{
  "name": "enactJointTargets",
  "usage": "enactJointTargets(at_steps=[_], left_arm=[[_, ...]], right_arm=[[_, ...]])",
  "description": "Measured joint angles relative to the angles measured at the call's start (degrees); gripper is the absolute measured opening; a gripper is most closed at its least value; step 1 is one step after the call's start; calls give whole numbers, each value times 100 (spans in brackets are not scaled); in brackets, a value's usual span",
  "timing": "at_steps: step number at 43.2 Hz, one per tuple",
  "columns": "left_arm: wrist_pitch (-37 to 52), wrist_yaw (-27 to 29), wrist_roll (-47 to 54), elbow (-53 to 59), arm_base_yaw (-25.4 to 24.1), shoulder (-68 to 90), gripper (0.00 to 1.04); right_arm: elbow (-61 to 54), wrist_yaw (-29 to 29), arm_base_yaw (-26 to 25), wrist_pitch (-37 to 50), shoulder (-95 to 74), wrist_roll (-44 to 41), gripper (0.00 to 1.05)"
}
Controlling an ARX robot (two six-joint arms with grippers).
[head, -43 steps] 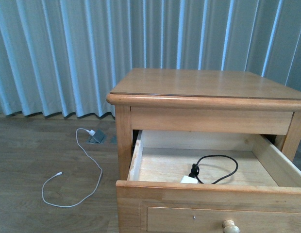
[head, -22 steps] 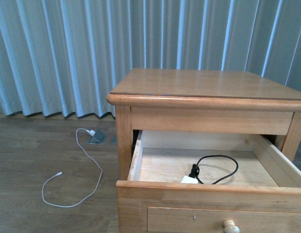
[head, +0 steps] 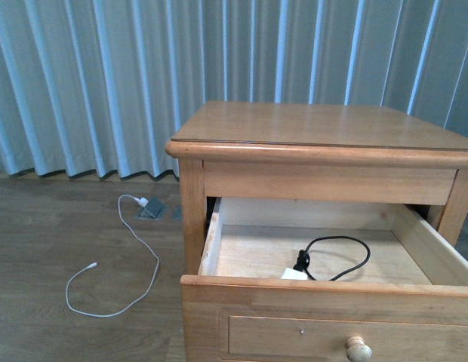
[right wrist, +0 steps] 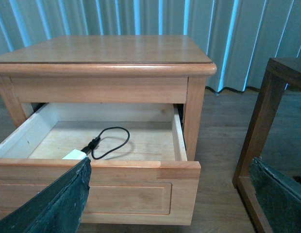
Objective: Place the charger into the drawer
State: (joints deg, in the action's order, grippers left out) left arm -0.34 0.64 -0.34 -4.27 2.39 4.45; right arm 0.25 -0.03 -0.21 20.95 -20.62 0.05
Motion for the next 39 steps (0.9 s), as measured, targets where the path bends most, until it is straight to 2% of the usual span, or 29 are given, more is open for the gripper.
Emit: enactJointTargets(at_steps=[4,36,39], left_arm=[[-2,22,-7,15,-205,-81,4],[7,-48,4,356,-223,-426,4],[7,-48,4,356,-223,-426,14]], right_arm=[[0,0,0,0,2,0,96],[0,0,0,0,0,0,96],[0,0,0,0,2,0,96]])
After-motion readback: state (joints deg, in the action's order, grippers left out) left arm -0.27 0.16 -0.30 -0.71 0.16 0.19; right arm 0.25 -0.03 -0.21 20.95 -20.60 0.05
